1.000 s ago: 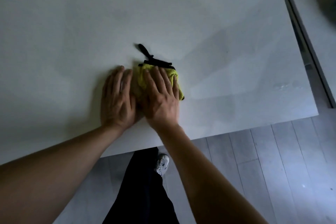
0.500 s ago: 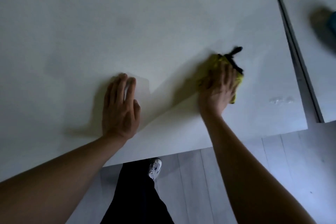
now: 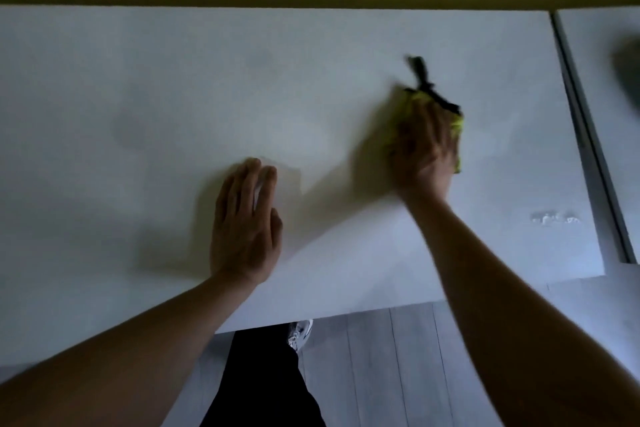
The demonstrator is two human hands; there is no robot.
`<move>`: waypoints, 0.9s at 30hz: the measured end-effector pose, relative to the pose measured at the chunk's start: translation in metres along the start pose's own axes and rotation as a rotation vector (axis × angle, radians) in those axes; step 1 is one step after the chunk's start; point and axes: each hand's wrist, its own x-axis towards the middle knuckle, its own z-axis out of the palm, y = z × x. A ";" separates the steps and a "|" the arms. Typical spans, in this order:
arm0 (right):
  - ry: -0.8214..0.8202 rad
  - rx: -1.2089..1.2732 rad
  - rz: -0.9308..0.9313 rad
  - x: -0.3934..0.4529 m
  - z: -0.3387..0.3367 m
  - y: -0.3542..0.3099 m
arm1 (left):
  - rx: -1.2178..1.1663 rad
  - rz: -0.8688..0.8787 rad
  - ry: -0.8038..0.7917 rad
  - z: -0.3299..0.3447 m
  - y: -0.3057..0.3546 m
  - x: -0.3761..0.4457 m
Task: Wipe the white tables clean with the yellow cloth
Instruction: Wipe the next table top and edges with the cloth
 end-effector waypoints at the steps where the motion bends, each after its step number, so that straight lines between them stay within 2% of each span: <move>1: -0.013 -0.046 0.100 0.006 -0.004 0.009 | 0.003 0.002 0.000 0.000 0.000 0.000; 3: -0.012 -0.073 0.245 0.008 -0.003 0.008 | 0.005 0.003 -0.005 0.001 0.000 0.001; 5: 0.021 -0.070 0.299 0.005 0.006 -0.011 | 0.006 -0.001 -0.011 0.000 0.001 0.000; 7: 0.012 -0.063 0.191 -0.002 0.018 -0.042 | 0.012 -0.006 -0.012 -0.001 0.002 0.001; 12: -0.178 0.061 -0.239 -0.024 0.055 -0.123 | 0.028 -0.017 -0.019 -0.001 0.002 0.002; 14: -0.217 0.050 -0.330 -0.019 0.060 -0.127 | 0.033 -0.018 -0.015 -0.003 0.003 0.003; 17: -0.204 0.072 -0.400 0.001 0.052 -0.095 | 0.033 -0.015 -0.033 -0.006 0.004 0.004; 19: -0.095 0.075 -0.275 0.021 0.042 -0.064 | 0.037 -0.030 -0.042 -0.009 0.002 0.010; 21: -0.004 0.008 -0.058 0.041 0.032 -0.033 | 0.025 -0.028 -0.031 -0.013 -0.001 0.027; 24: -0.017 -0.080 0.170 0.057 0.024 -0.010 | 0.018 -0.013 0.003 -0.016 -0.012 0.072; 27: 0.037 -0.087 0.265 0.058 0.031 -0.020 | 0.041 -0.040 -0.032 -0.015 -0.021 0.111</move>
